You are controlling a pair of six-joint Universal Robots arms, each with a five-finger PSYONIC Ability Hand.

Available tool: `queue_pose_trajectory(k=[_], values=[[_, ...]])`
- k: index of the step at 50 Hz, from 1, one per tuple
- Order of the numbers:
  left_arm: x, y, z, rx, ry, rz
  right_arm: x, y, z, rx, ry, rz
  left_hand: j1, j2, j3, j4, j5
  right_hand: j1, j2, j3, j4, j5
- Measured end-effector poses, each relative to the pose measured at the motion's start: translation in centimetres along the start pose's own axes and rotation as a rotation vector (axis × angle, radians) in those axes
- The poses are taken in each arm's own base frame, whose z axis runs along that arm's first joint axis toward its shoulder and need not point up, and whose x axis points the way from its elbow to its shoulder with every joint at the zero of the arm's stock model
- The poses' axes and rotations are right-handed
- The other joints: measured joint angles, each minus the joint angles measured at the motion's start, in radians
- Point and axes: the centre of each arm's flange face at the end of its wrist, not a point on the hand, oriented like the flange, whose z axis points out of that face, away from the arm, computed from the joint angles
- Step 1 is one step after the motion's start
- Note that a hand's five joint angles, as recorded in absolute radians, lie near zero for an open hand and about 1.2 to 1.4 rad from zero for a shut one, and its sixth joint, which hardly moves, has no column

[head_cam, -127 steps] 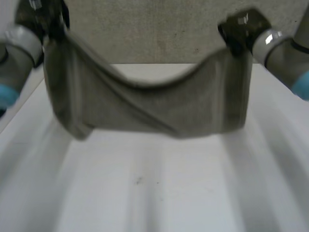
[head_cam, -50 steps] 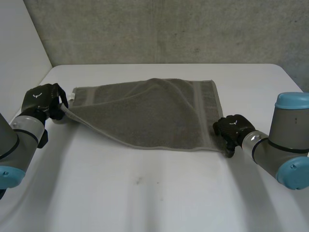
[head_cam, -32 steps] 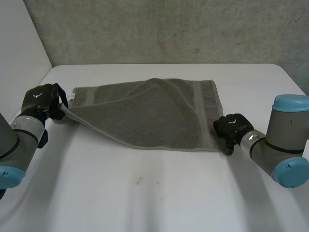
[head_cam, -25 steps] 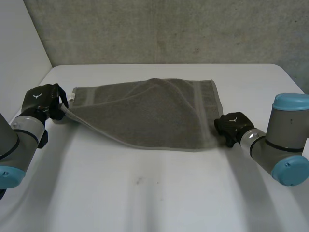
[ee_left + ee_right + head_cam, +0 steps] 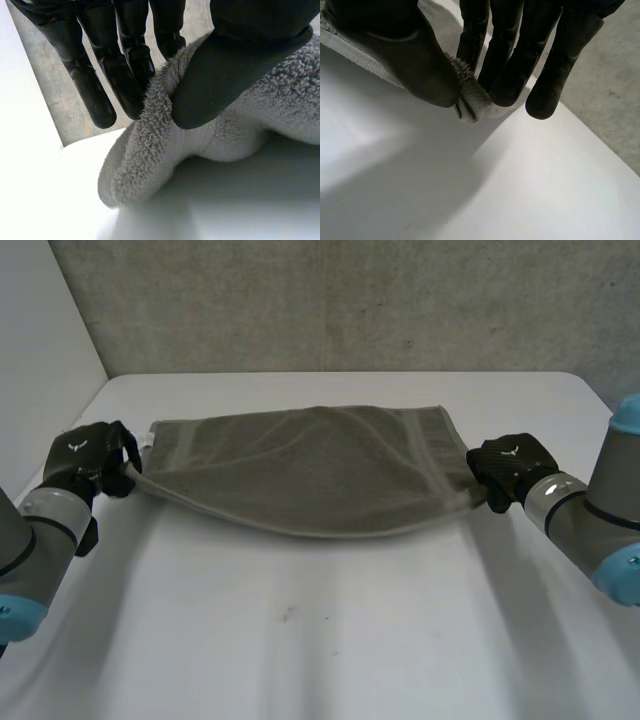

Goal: Fold the towel.

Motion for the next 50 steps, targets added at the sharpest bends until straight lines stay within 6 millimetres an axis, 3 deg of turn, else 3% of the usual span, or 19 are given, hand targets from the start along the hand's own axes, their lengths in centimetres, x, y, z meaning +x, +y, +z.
queue_pose_trajectory(k=[7, 12, 17, 21, 28, 38, 45, 48, 50], values=[[0.5, 0.5, -3.9, -0.109, 0.013, 0.014, 1.6, 0.8, -4.0, -0.211, -0.094, -0.138, 0.0, 0.0, 0.0, 0.0, 0.0, 0.0, 0.0, 0.0, 0.0, 0.001], [0.7, 0.3, -8.2, -0.198, 0.047, 0.097, 3.5, 1.1, -7.8, -0.366, -0.177, -0.211, 0.0, 0.0, 0.0, 0.0, 0.0, 0.0, 0.0, 0.0, 0.0, 0.006], [0.6, -0.3, -10.3, -0.198, 0.093, 0.201, 5.2, -0.2, -9.2, -0.355, -0.182, -0.228, 0.0, 0.0, 0.0, 0.0, 0.0, 0.0, 0.0, 0.0, 0.0, 0.006], [0.4, -1.0, -10.0, -0.153, 0.122, 0.247, 6.0, -0.9, -8.5, -0.316, -0.171, -0.206, 0.0, 0.0, 0.0, 0.0, 0.0, 0.0, 0.0, 0.0, 0.0, 0.006], [1.0, -1.2, -5.3, -0.08, 0.186, 0.235, 5.6, -0.7, -3.6, -0.293, -0.182, -0.145, 0.0, 0.0, 0.0, 0.0, 0.002, 0.003, 0.0, 0.0, 0.0, 0.014], [2.1, 0.6, 4.9, -0.041, 0.133, 0.217, 4.6, -0.6, 4.8, -0.229, -0.059, -0.09, 0.0, 0.0, 0.0, 0.0, 0.008, 0.006, 0.0, 0.0, 0.0, 0.016], [2.1, 1.3, 9.2, -0.013, 0.094, 0.225, 4.3, -1.1, 8.6, -0.133, 0.017, -0.077, 0.0, 0.0, 0.0, 0.0, 0.008, 0.001, -0.001, -0.015, -0.015, 0.011], [2.3, 1.6, 10.2, 0.001, 0.097, 0.227, 4.3, -0.9, 9.6, -0.116, 0.051, -0.084, 0.0, 0.0, 0.0, 0.0, 0.008, -0.268, -0.263, -0.299, -0.302, -0.265], [2.5, 1.9, 10.9, 0.012, 0.103, 0.229, 4.4, -0.6, 10.4, -0.105, 0.091, -0.094, -0.078, -0.098, -0.097, -0.1, -0.062, -0.6, -0.591, -0.623, -0.608, -0.6]])
